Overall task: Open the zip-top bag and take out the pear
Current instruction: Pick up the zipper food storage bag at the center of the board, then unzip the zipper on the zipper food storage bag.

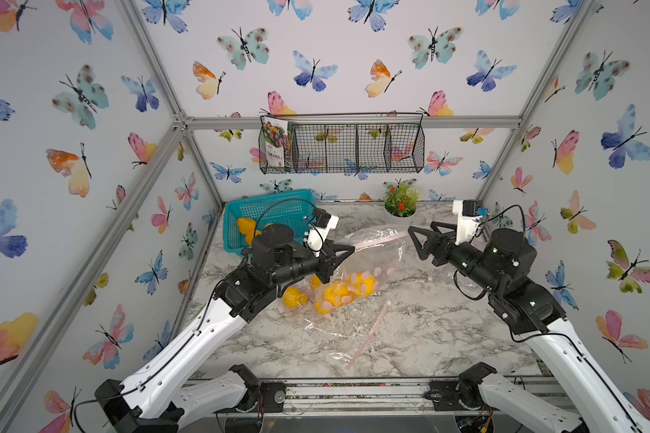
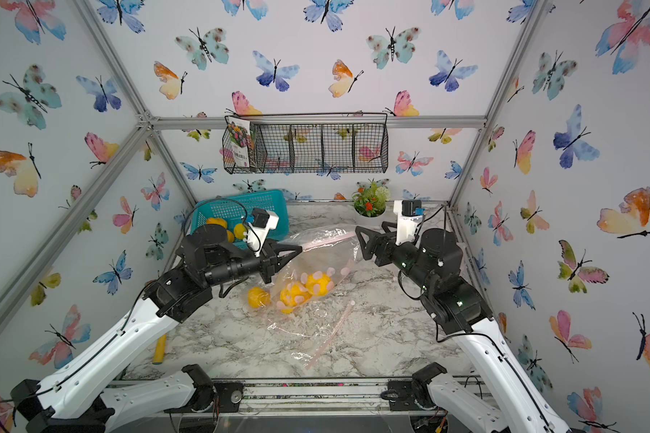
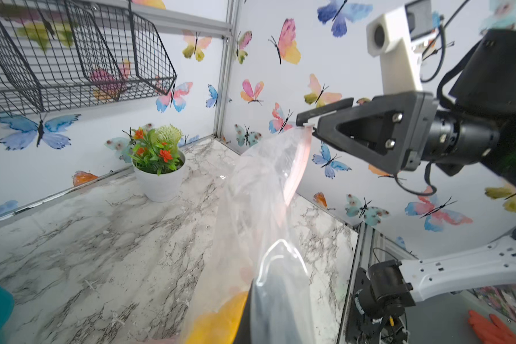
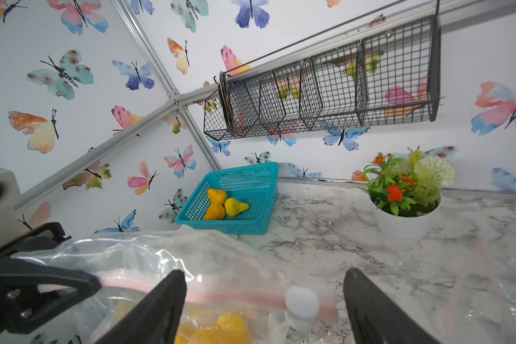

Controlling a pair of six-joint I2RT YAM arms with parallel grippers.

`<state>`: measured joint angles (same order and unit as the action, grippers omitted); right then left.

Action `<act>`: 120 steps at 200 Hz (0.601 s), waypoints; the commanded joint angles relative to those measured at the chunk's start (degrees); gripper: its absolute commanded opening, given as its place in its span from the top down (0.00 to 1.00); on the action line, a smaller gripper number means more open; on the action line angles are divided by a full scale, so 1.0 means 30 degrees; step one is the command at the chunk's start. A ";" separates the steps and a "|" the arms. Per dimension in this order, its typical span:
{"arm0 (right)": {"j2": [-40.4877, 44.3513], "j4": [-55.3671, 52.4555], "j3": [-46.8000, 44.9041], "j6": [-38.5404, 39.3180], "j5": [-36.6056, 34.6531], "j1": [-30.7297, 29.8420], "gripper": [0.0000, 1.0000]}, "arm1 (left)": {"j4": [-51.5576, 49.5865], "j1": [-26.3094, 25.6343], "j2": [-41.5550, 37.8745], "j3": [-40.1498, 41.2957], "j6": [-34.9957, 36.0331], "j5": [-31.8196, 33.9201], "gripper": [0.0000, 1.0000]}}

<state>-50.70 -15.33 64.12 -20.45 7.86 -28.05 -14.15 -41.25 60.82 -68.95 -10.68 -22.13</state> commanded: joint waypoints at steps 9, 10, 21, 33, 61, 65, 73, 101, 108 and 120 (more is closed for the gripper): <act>0.0825 0.0282 -0.0423 0.1557 0.0039 0.0121 0.15 | -0.2641 0.0157 -0.0856 -0.1684 -0.1799 0.0726 1.00; 0.0849 0.0294 -0.0439 0.1579 0.0087 0.0122 0.15 | -0.2697 0.0157 -0.0882 -0.1670 -0.1845 0.0741 1.00; 0.1159 0.0989 -0.0933 0.1866 0.1029 0.0116 0.16 | -0.2979 0.0310 -0.1266 -0.1403 -0.2302 0.0661 1.00; 0.1652 0.2585 -0.1955 0.2210 0.2810 0.0123 0.17 | -0.3006 0.0661 -0.1749 -0.0747 -0.2777 0.0211 1.00; 0.2563 0.5666 -0.4639 0.2499 0.4935 0.0123 0.16 | -0.2794 0.1694 -0.2948 0.0649 -0.3210 -0.1047 1.00; 0.2598 0.6028 -0.4990 0.2508 0.5186 0.0121 0.16 | -0.2754 0.1840 -0.3096 0.0782 -0.3251 -0.1234 1.00; 0.2626 0.6395 -0.5546 0.2587 0.5232 0.0107 0.16 | -0.2730 0.2055 -0.3324 0.0934 -0.3297 -0.1650 1.00; 0.3253 1.0258 -0.8678 0.3289 0.6610 0.0123 0.11 | -0.3015 0.2502 -0.3810 0.0895 -0.3337 -0.3308 1.00; 0.3319 1.2245 -0.9695 0.3232 0.6998 0.0121 0.10 | -0.2990 0.2527 -0.3906 0.0849 -0.3301 -0.3734 1.00; 0.2698 1.4454 -1.0378 0.2870 0.7817 0.0122 0.09 | -0.2771 0.2531 -0.4059 0.0893 -0.3249 -0.4646 1.00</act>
<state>-41.85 10.04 37.32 -12.40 24.56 -28.05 -24.12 -33.93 50.83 -65.56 -20.14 -28.25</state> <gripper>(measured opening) 0.907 0.058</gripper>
